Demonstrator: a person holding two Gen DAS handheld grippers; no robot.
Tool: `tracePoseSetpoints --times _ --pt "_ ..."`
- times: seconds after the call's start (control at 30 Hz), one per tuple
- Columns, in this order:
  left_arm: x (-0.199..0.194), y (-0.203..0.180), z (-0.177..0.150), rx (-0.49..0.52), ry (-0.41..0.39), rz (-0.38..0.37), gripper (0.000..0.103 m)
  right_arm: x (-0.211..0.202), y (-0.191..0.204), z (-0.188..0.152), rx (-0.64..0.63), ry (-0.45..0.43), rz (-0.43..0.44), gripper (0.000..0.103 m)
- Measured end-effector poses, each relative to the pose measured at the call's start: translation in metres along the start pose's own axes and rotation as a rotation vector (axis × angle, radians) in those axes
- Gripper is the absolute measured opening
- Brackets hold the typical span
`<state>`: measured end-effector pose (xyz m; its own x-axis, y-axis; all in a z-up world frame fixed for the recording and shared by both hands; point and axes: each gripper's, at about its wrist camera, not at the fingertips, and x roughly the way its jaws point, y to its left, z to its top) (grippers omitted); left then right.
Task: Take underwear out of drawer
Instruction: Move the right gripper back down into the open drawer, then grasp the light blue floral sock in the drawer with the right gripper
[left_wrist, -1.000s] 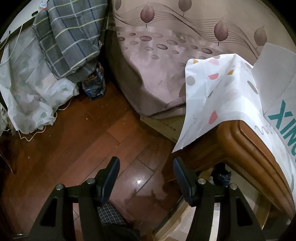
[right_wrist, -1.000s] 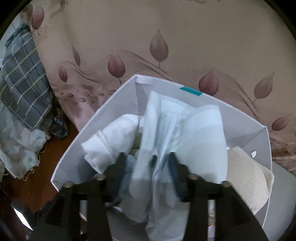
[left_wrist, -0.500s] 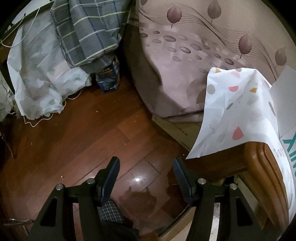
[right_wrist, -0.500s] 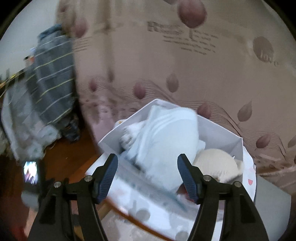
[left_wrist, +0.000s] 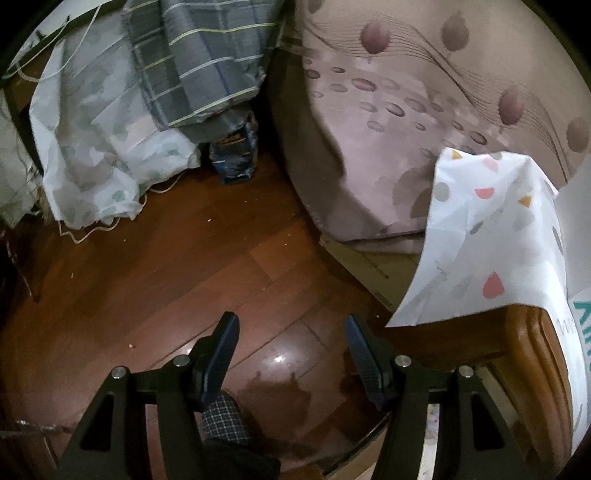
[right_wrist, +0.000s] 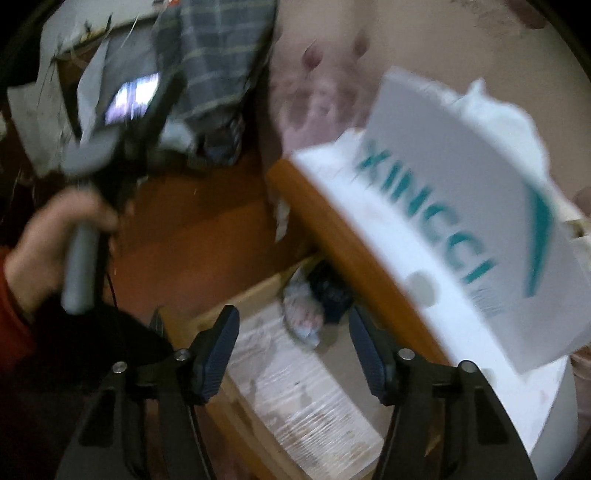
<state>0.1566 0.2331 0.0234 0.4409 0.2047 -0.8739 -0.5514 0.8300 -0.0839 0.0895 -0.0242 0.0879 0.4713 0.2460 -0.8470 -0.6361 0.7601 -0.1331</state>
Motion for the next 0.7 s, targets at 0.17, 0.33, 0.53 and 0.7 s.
tracePoseSetpoints --times 0.17,0.33,0.53,0.7 --pt "0.004 0.015 0.002 -0.052 0.026 0.006 0.062 0.046 0.011 -0.006 -0.069 0.066 0.013 0.057" --pt "0.003 0.015 0.004 0.013 0.024 -0.029 0.062 0.095 0.023 -0.011 -0.151 0.137 -0.004 0.053" --pt "0.001 0.014 0.002 0.036 0.018 -0.051 0.062 0.138 0.027 -0.017 -0.254 0.184 -0.057 0.050" --pt "0.000 0.011 0.002 0.048 0.026 -0.061 0.062 0.167 0.025 -0.016 -0.283 0.194 -0.088 0.050"
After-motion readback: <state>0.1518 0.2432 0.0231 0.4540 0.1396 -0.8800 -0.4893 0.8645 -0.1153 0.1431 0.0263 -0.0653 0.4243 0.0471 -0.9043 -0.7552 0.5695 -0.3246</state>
